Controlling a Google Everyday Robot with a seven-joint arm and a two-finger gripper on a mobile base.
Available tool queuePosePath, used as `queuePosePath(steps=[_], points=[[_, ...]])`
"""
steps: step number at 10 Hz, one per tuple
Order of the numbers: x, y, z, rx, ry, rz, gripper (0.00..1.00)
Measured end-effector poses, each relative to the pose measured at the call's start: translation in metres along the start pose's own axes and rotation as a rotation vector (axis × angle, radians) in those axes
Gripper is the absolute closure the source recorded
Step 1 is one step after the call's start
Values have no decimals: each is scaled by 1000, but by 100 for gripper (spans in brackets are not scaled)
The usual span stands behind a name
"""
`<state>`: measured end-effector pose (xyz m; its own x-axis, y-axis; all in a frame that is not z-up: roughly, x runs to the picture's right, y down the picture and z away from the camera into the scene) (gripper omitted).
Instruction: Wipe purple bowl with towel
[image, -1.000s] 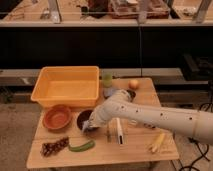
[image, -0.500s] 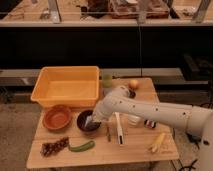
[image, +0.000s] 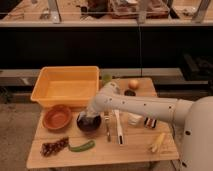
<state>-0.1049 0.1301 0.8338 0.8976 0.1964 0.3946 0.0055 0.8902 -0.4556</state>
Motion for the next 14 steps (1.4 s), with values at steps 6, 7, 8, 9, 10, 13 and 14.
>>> queuePosePath(steps=[6, 7, 8, 9, 10, 13, 14], points=[[-19, 57, -25, -38, -98, -83, 100], [-14, 67, -31, -48, -103, -102, 100], [-8, 74, -37, -55, -105, -116, 100], [2, 77, -42, -59, -102, -122, 100], [14, 76, -45, -59, -89, -125, 100], [32, 48, -38, -29, -41, -94, 100], [31, 27, -30, -3, -18, -70, 100]])
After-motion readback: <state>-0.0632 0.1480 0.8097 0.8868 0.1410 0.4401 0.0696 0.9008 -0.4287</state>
